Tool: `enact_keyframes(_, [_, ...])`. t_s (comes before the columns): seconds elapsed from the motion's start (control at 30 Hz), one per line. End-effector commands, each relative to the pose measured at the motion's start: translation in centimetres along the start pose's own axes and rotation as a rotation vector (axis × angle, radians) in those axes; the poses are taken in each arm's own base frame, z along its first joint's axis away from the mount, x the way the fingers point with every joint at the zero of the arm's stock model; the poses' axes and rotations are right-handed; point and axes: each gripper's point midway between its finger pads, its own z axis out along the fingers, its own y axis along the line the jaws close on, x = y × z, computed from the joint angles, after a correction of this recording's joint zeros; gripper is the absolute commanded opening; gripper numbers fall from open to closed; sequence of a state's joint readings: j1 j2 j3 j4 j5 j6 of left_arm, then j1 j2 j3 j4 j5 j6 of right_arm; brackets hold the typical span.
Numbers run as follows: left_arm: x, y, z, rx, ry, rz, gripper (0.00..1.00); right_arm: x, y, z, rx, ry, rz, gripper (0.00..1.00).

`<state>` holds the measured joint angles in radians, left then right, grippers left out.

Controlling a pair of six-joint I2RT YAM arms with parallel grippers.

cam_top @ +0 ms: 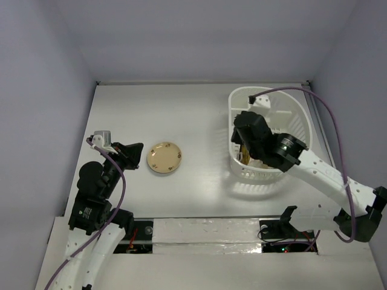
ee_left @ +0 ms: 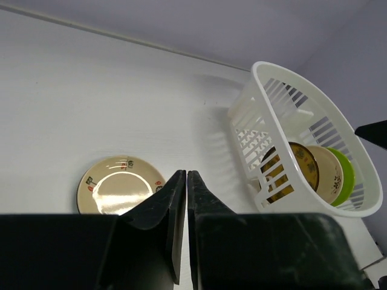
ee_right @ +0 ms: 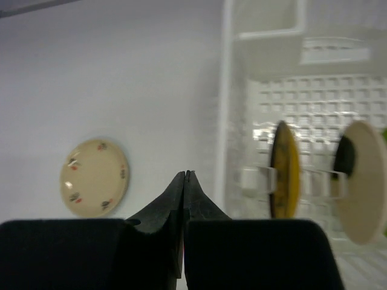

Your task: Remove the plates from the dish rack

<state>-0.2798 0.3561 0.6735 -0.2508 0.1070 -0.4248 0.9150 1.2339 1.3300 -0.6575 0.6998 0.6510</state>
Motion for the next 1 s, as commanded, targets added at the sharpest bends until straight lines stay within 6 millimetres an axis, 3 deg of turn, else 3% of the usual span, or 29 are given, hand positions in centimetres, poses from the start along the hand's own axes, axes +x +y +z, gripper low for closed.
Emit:
enact_keyframes(0.0, [-1.5,-0.7,-0.2,0.026,-0.065,0.000,0.02,2.9,-7.9,-0.5,0.246,0.096,-0.130,0.00])
enact_keyframes(0.07, [-1.6,-0.6,-0.2,0.021,-0.070,-0.002,0.02,3.5,-9.6,-1.0,0.276,0.127,-0.139,0.24])
enact_keyframes(0.17, [-1.7,-0.7,-0.4,0.024,-0.074,-0.003,0.03,4.5,-11.0,-0.7,0.310,0.170,-0.158,0.50])
enact_keyframes(0.23, [-1.8,-0.7,-0.5,0.025,-0.076,-0.003,0.07,5.0,-11.1,-0.1,0.309,0.196,-0.185,0.54])
enact_keyframes(0.43, [-1.9,-0.7,-0.6,0.026,-0.081,-0.005,0.10,7.0,-10.7,2.1,0.316,0.271,-0.269,0.52])
enact_keyframes(0.63, [-1.8,-0.8,-0.6,0.028,-0.078,-0.005,0.11,8.0,-11.1,4.1,0.383,0.312,-0.352,0.40])
enact_keyframes(0.97, [-1.9,-0.9,-0.7,0.035,-0.081,-0.002,0.11,7.0,-12.6,4.5,0.507,0.308,-0.480,0.16])
